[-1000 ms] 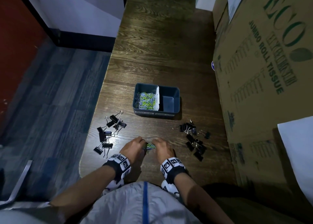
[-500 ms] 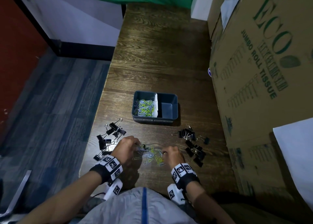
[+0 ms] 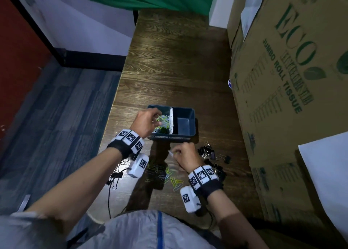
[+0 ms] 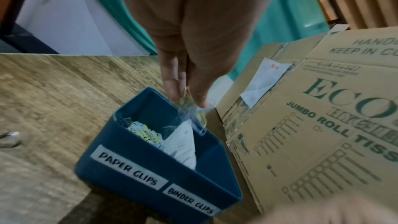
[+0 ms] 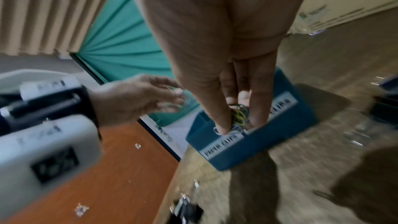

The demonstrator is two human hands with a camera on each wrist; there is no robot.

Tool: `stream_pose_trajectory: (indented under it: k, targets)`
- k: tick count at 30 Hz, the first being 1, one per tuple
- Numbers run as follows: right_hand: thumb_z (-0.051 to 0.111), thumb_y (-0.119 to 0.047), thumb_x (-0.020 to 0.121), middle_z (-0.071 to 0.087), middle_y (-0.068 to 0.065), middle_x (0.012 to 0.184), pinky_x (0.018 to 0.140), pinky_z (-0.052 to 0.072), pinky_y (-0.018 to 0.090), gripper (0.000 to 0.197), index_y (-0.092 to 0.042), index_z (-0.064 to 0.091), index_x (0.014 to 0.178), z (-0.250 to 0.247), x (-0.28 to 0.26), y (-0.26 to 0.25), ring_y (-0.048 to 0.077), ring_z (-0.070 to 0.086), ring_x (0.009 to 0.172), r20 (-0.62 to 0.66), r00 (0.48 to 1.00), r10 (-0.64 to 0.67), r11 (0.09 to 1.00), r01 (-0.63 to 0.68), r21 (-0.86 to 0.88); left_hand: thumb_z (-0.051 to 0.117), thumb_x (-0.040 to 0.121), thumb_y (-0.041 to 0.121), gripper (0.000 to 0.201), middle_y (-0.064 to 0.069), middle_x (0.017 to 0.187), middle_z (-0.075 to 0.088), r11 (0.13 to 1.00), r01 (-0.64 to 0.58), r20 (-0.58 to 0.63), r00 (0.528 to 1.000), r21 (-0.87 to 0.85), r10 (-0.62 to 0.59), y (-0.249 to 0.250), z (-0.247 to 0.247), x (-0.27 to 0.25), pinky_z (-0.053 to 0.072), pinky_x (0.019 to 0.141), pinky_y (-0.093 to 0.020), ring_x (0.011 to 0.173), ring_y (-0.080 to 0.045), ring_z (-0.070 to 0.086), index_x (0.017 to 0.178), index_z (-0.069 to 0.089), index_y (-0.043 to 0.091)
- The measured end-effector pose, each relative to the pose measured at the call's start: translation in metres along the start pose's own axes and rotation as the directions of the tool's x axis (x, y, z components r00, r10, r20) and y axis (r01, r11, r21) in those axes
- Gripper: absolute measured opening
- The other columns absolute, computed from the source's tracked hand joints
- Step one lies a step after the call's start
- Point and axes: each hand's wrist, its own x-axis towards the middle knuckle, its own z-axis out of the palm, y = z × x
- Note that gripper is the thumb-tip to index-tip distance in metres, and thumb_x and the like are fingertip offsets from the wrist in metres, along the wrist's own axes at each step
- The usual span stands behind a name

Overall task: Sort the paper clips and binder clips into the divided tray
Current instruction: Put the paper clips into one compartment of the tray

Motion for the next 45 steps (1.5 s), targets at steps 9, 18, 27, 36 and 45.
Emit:
stream_pose_trajectory:
  k: [9, 18, 27, 36, 45]
  targets:
    - [0.074, -0.017, 0.087, 0.073, 0.013, 0.104, 0.086, 0.057, 0.040, 0.017, -0.015, 0.076, 0.104, -0.052, 0.063, -0.069, 0.028, 0.067, 0.098, -0.208, 0.972, -0.109, 0.987, 0.130, 0.095, 0.063, 0.081, 0.004, 0.026, -0.002, 0.101, 0.065, 0.982, 0.047, 0.086, 0.994, 0.183, -0.063, -0.052, 0.047, -0.073, 0.052, 0.070, -0.031, 0.086, -0.020, 0.063, 0.102, 0.062, 0.019]
    - [0.069, -0.007, 0.089, 0.069, 0.005, 0.101, 0.069, 0.056, 0.027, 0.029, -0.013, 0.067, 0.117, 0.007, 0.011, -0.009, 0.012, 0.066, 0.080, -0.032, 0.999, 0.001, 0.997, 0.002, 0.083, 0.082, 0.061, 0.051, 0.093, -0.009, 0.121, 0.034, 0.906, 0.116, 0.443, 0.842, 0.407, -0.307, -0.073, 0.090, -0.127, 0.051, 0.084, -0.047, 0.110, -0.030, 0.046, 0.133, 0.031, 0.019]
    - [0.079, -0.006, 0.076, 0.043, 0.007, 0.134, 0.086, 0.054, 0.041, 0.072, -0.031, 0.041, 0.132, 0.072, -0.040, 0.072, 0.032, 0.057, 0.114, 0.188, 0.976, 0.108, 0.958, -0.052, -0.281, 0.071, 0.080, 0.021, 0.060, -0.008, 0.122, 0.039, 0.955, 0.027, 0.433, 0.887, 0.294, -0.158, -0.064, 0.117, -0.135, 0.052, 0.081, -0.040, 0.107, -0.027, 0.050, 0.131, 0.040, 0.018]
    - [0.068, -0.004, 0.080, 0.054, -0.003, 0.125, 0.087, 0.054, 0.042, 0.049, -0.029, 0.054, 0.119, 0.085, -0.030, 0.063, 0.023, 0.058, 0.111, 0.084, 0.996, -0.009, 0.994, 0.018, -0.105, 0.067, 0.081, 0.035, 0.048, 0.001, 0.117, 0.048, 0.980, 0.033, 0.333, 0.938, 0.197, -0.098, -0.057, 0.108, -0.144, 0.048, 0.079, -0.034, 0.105, -0.021, 0.052, 0.125, 0.050, 0.024]
    - [0.085, -0.023, 0.070, 0.040, 0.009, 0.136, 0.099, 0.047, 0.043, 0.084, -0.026, 0.039, 0.140, 0.094, -0.030, 0.056, 0.031, 0.044, 0.124, 0.175, 0.985, -0.003, 0.983, 0.034, -0.178, 0.076, 0.072, 0.050, 0.084, -0.007, 0.128, 0.039, 0.938, 0.035, 0.449, 0.872, 0.345, -0.198, -0.052, 0.122, -0.148, 0.051, 0.086, -0.038, 0.110, -0.023, 0.050, 0.136, 0.031, 0.019]
